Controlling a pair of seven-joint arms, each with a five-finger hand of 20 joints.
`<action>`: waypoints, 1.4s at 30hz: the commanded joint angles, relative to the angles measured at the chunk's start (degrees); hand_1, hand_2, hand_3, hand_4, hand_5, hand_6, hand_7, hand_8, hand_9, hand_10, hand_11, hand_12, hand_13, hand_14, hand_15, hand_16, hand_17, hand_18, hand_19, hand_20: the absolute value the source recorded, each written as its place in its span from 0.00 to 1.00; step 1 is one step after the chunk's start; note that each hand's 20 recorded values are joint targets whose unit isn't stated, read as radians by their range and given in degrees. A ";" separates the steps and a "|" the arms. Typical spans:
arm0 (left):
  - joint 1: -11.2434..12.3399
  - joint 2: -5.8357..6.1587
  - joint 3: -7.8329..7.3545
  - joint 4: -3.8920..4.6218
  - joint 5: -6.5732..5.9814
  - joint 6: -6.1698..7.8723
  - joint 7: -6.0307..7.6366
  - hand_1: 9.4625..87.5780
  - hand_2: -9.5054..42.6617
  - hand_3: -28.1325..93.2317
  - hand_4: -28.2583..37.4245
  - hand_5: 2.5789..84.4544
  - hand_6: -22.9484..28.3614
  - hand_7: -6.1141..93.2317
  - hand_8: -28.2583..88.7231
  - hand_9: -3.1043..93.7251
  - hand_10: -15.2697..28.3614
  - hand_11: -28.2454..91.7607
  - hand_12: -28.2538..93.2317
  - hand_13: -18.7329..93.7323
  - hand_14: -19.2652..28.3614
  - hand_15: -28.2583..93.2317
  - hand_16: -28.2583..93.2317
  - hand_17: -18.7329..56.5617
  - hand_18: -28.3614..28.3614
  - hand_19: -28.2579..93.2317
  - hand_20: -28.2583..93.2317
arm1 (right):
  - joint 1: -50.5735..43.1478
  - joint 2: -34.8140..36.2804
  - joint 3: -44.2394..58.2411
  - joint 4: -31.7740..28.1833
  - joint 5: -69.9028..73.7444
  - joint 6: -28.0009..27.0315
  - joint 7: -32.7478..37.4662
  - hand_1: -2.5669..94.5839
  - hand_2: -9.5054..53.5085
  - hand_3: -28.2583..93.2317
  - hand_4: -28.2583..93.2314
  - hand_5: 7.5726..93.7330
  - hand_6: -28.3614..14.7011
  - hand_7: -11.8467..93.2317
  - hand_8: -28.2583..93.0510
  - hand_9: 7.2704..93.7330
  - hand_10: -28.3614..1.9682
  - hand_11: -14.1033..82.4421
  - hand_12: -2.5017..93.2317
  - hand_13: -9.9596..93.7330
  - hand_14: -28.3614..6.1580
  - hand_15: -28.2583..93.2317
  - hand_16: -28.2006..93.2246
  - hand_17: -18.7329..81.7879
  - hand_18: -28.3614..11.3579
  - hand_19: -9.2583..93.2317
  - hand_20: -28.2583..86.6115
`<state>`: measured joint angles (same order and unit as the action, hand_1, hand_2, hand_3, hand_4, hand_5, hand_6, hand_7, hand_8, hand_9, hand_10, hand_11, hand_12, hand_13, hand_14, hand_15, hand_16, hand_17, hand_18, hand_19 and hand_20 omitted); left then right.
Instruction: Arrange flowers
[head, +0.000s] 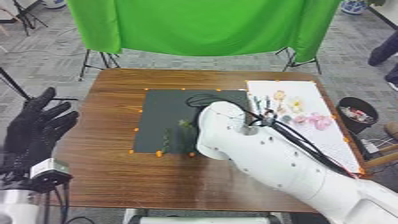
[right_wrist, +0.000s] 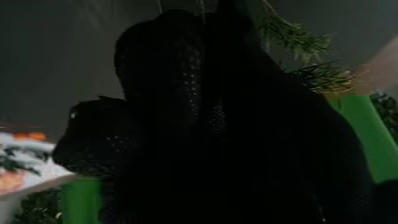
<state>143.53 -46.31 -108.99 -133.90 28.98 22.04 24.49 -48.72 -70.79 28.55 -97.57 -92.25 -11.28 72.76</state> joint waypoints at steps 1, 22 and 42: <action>-2.50 -1.13 0.84 0.72 1.99 -2.05 -3.14 0.24 0.32 0.75 0.10 0.37 0.59 0.15 0.18 0.34 0.78 0.45 0.33 0.34 0.97 0.67 0.14 0.14 0.97 0.65 0.25 | 0.87 -1.42 -2.16 1.33 -0.02 2.04 0.66 0.69 0.01 0.81 0.00 0.92 0.49 0.23 0.35 1.00 0.54 0.44 0.21 1.00 0.68 0.65 0.34 0.94 0.57 1.00 0.22; -5.29 -2.77 2.40 1.64 3.95 -3.74 -5.90 0.25 0.32 0.75 0.11 0.37 0.59 0.15 0.18 0.34 0.78 0.45 0.33 0.34 0.97 0.67 0.14 0.14 0.97 0.65 0.25 | 0.03 -2.79 -2.97 1.89 -1.28 5.23 0.03 0.61 0.00 0.78 0.04 0.89 0.46 0.22 0.33 1.00 0.52 0.46 0.18 1.00 0.68 0.65 0.33 0.96 0.61 1.00 0.14; -3.25 -2.90 1.69 1.01 3.42 -3.05 -4.71 0.25 0.32 0.75 0.11 0.38 0.60 0.14 0.18 0.34 0.78 0.45 0.33 0.34 0.97 0.67 0.14 0.14 0.97 0.65 0.25 | 1.69 -2.38 -3.67 0.16 -1.99 5.12 0.14 0.46 0.00 0.79 0.06 0.75 0.42 0.25 0.17 1.00 0.44 0.41 0.19 1.00 0.64 0.62 0.32 0.97 0.67 1.00 0.03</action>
<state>138.28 -48.57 -106.38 -132.31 32.49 18.93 19.28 -47.72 -72.88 23.74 -96.08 -94.26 -2.62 72.15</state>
